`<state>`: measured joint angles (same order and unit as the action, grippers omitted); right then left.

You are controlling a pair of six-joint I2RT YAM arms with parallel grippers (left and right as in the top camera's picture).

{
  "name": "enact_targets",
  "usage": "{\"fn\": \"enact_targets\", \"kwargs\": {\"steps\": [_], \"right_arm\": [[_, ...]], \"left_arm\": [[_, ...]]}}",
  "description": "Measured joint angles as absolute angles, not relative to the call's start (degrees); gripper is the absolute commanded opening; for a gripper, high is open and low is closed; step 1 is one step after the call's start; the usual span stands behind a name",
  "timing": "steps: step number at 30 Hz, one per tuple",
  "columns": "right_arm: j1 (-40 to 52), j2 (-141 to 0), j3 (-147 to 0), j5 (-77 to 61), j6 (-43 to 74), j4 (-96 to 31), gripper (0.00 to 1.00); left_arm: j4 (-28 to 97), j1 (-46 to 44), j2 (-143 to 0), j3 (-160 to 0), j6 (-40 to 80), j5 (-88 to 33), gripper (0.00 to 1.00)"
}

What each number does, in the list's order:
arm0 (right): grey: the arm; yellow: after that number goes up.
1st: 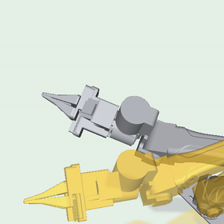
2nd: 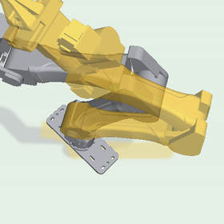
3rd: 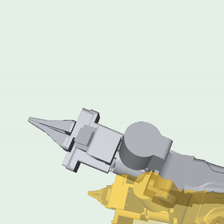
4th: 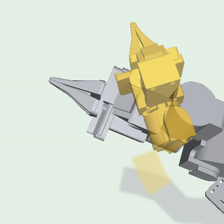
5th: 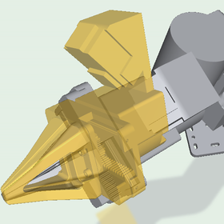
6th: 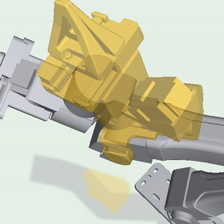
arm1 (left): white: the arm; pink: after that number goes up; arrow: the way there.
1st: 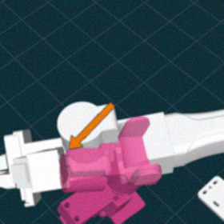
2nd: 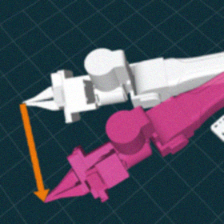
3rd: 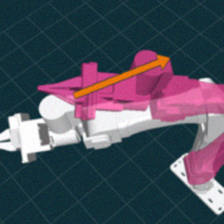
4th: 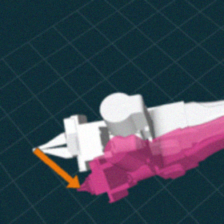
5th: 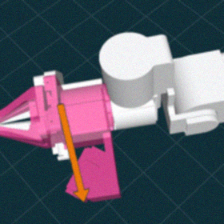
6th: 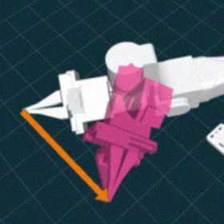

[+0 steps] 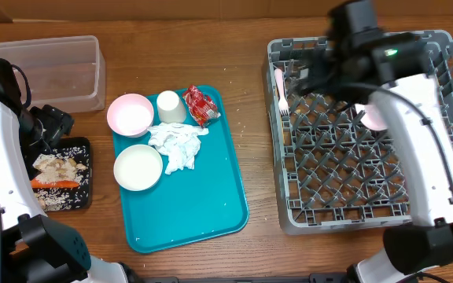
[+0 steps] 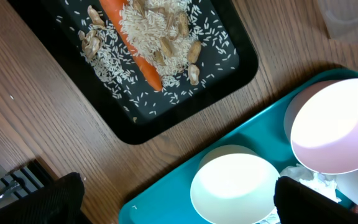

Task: Sort waste into correct bins and load items into the dishwasher rack
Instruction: 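Lower the fork into the rack's back-left slot and open the right gripper, then move the left gripper over the crumpled white tissue on the teal tray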

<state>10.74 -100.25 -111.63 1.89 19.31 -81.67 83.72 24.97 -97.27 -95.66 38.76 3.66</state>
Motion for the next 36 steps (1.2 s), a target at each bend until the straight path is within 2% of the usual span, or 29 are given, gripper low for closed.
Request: {"fn": "enact_targets", "kwargs": {"steps": [2, 8, 13, 23, 31, 36], "right_arm": [[5.78, -100.25, -111.63, 3.11, 19.53, -81.89, 1.0], [-0.08, -100.25, -111.63, 1.98, 19.7, -81.91, 1.0], [-0.73, -100.25, -111.63, -4.14, 19.77, -81.38, 1.0], [-0.71, -100.25, -111.63, -6.13, 19.79, -81.23, 1.0], [-0.73, -100.25, -111.63, -6.22, 19.75, -81.19, 1.0], [-0.71, -100.25, -111.63, -6.2, 19.77, -81.19, 1.0]], "left_arm": [[83.72, 24.97, -97.27, -95.66, 38.76, 3.66, 1.0], [83.72, 24.97, -97.27, -95.66, 38.76, 3.66, 1.0], [83.72, 24.97, -97.27, -95.66, 38.76, 3.66, 1.0], [83.74, 24.97, -97.27, -95.66, 38.76, 2.94, 1.0], [88.66, 24.49, -97.27, -95.66, 34.83, -12.95, 1.0], [88.09, 17.21, -97.27, -95.66, 25.87, -21.15, 1.0]]}}
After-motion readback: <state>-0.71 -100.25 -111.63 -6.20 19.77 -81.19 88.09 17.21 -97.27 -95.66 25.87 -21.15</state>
